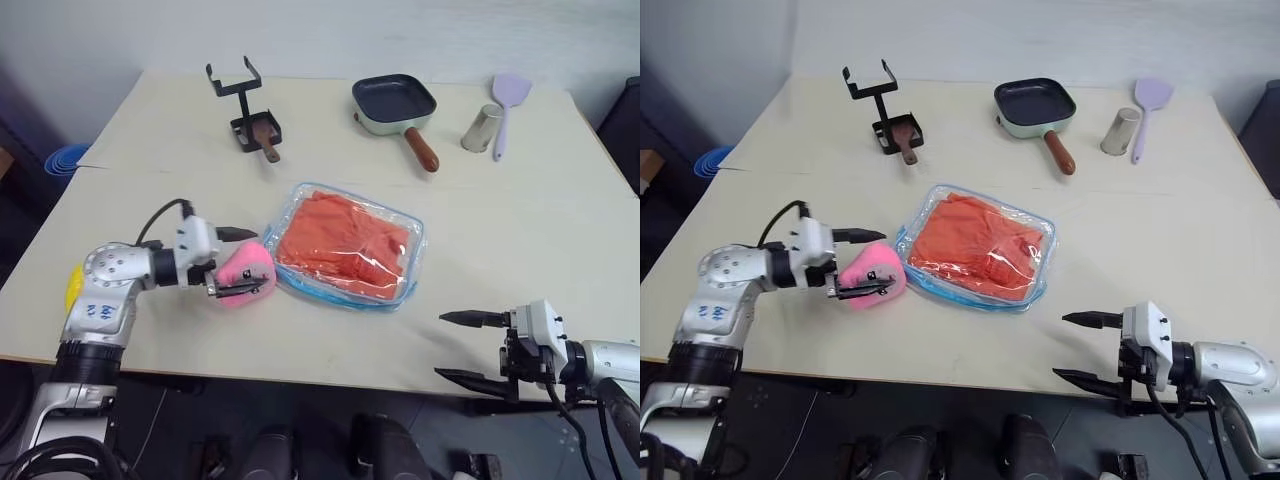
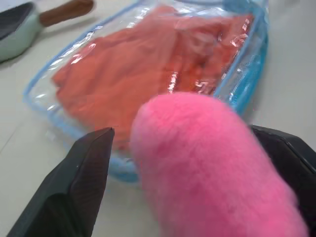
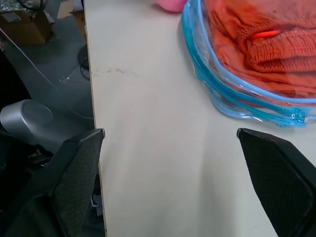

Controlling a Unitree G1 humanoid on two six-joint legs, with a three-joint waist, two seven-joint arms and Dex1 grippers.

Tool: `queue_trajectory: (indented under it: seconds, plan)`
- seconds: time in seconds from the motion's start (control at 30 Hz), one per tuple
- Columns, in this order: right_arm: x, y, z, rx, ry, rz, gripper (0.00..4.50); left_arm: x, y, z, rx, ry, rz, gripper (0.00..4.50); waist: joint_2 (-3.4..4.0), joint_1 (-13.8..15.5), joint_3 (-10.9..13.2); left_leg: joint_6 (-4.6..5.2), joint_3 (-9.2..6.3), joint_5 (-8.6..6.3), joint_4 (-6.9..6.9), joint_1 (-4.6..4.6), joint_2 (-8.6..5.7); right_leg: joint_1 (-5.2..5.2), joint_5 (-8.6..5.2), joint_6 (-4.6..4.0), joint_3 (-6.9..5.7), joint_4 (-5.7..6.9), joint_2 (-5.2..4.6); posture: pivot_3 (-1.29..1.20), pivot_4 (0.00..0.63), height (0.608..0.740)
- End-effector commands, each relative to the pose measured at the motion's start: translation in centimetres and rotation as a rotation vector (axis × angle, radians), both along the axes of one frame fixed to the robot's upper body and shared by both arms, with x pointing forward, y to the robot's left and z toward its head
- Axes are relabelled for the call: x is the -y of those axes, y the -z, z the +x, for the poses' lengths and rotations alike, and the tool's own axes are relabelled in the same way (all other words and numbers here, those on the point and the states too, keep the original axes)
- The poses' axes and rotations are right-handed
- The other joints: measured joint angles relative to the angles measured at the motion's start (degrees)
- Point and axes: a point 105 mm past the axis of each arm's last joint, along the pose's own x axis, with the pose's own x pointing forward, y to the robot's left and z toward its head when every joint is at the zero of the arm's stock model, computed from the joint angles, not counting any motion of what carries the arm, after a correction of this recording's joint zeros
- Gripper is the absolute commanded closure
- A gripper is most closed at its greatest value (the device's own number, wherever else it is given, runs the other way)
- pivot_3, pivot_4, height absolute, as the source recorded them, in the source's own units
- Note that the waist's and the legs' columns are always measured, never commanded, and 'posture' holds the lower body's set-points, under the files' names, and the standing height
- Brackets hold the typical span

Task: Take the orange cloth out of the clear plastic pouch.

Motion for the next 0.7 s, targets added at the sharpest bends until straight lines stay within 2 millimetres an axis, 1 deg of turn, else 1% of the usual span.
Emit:
queue_trajectory:
  seconds: [0.03,0.07,0.13,0.17,0.2,0.27,0.33,0.37,0.4,0.43,0.47,0.5,0.53,0.6,0.63,0.7]
  plan:
    - [-0.1,-0.5,0.1,0.043,0.002,0.006,0.00,-2.3,-2.2,-0.4,-0.009,-0.138,-0.167,0.09,-0.01,0.10,0.01,0.00,-0.04,0.00,0.00,0.00,-0.01,0.02,0.00,0.00,-0.01,-0.01,-0.02,0.00,0.150,0.740]
    - [-0.1,-0.5,0.2,0.044,0.004,0.007,0.00,-3.5,-1.8,-0.2,-0.028,-0.213,-0.174,0.09,-0.01,0.11,0.00,0.00,-0.08,0.00,0.00,-0.01,-0.01,0.02,0.00,0.00,-0.01,-0.02,-0.02,0.00,0.150,0.740]
    - [-0.1,-0.5,0.3,0.048,0.010,0.012,0.00,-7.4,-0.5,0.6,-0.032,-0.441,-0.164,0.09,-0.01,0.10,0.00,0.00,-0.10,-0.01,-0.01,0.00,-0.01,0.03,0.00,0.00,-0.02,-0.03,-0.03,0.00,0.150,0.740]
    - [-0.1,-0.5,0.4,0.050,0.013,0.014,0.00,-9.6,-0.1,1.0,-0.009,-0.571,-0.154,0.09,-0.01,0.11,0.00,-0.01,-0.10,-0.01,-0.01,0.01,-0.02,0.04,0.00,0.00,-0.02,-0.03,-0.03,0.00,0.150,0.740]
    - [-0.2,-0.4,0.4,0.051,0.014,0.015,0.00,-11.1,-0.3,1.1,0.024,-0.663,-0.165,0.09,-0.01,0.07,0.00,-0.01,-0.10,-0.01,-0.02,0.02,-0.02,0.04,0.00,0.00,-0.03,-0.02,-0.02,0.00,0.150,0.740]
    - [-0.2,-0.4,0.5,0.053,0.015,0.015,0.00,-13.1,-0.9,1.4,0.065,-0.775,-0.196,0.09,-0.06,0.04,0.02,-0.01,-0.10,-0.01,-0.03,0.03,-0.02,0.04,0.00,0.00,-0.04,-0.02,-0.01,0.00,0.150,0.740]
    - [-0.2,-0.4,0.7,0.059,0.015,0.019,0.00,-14.0,-1.6,1.6,0.101,-0.813,-0.207,0.09,-0.12,0.06,0.00,-0.02,-0.10,-0.01,-0.03,0.02,-0.02,0.04,0.00,0.00,-0.05,-0.02,-0.01,0.00,0.150,0.740]
    - [-0.3,-0.4,0.8,0.062,0.015,0.021,0.00,-14.0,-2.1,1.6,0.130,-0.806,-0.201,0.09,-0.15,0.18,-0.01,-0.02,-0.10,-0.02,-0.03,0.02,-0.02,0.04,0.00,0.00,-0.04,-0.03,-0.02,0.00,0.150,0.740]
    - [-0.3,-0.4,0.9,0.065,0.015,0.023,0.00,-13.4,-2.9,1.5,0.149,-0.755,-0.228,0.09,-0.15,0.26,-0.01,-0.02,-0.11,-0.02,-0.03,0.01,-0.03,0.04,0.00,0.00,-0.06,-0.02,-0.05,0.00,0.150,0.740]
    - [-0.3,-0.4,1.0,0.068,0.016,0.024,0.00,-12.4,-4.2,1.3,0.187,-0.681,-0.260,0.09,-0.15,0.35,-0.01,-0.02,-0.12,-0.03,-0.03,0.01,-0.04,0.04,0.00,0.00,-0.08,-0.03,-0.07,0.00,0.150,0.740]
    - [-0.3,-0.4,1.0,0.069,0.016,0.025,0.00,-10.4,-5.1,0.9,0.206,-0.551,-0.244,0.09,-0.16,0.42,-0.01,-0.02,-0.15,-0.03,-0.03,0.01,-0.07,0.04,0.00,0.00,-0.10,-0.01,-0.11,0.00,0.150,0.740]
    - [-0.3,-0.4,1.1,0.071,0.016,0.026,0.00,-9.1,-5.6,0.5,0.213,-0.463,-0.226,0.09,-0.18,0.42,-0.02,-0.01,-0.17,-0.03,-0.03,-0.01,-0.08,0.04,0.00,0.00,-0.13,-0.01,-0.13,0.00,0.150,0.740]
    - [-0.2,-0.4,1.1,0.069,0.018,0.026,0.00,-6.9,-5.8,0.1,0.211,-0.336,-0.160,0.09,-0.18,0.39,-0.02,-0.01,-0.20,-0.03,-0.03,-0.02,-0.10,0.04,0.00,0.00,-0.15,-0.03,-0.16,0.00,0.150,0.740]
    - [0.1,-0.5,1.1,0.063,0.028,0.020,0.00,-3.5,-5.2,-0.3,0.229,-0.149,0.021,0.09,-0.18,0.42,-0.02,0.00,-0.24,-0.04,-0.03,-0.04,-0.15,0.04,0.00,0.00,-0.17,-0.03,-0.21,0.00,0.150,0.740]
    - [0.3,-0.5,1.1,0.060,0.032,0.019,0.00,-2.6,-4.8,-0.5,0.238,-0.092,0.084,0.09,-0.17,0.36,-0.02,0.00,-0.24,-0.04,-0.02,-0.03,-0.18,0.06,0.00,0.00,-0.19,-0.04,-0.21,0.00,0.150,0.740]
    - [0.8,-1.2,1.1,0.096,0.078,0.036,0.00,0.2,-3.5,0.0,0.277,0.032,0.232,0.09,-0.13,0.23,-0.04,0.00,-0.21,-0.03,-0.03,-0.01,-0.20,0.09,0.00,0.00,-0.18,-0.04,-0.19,0.00,0.150,0.740]
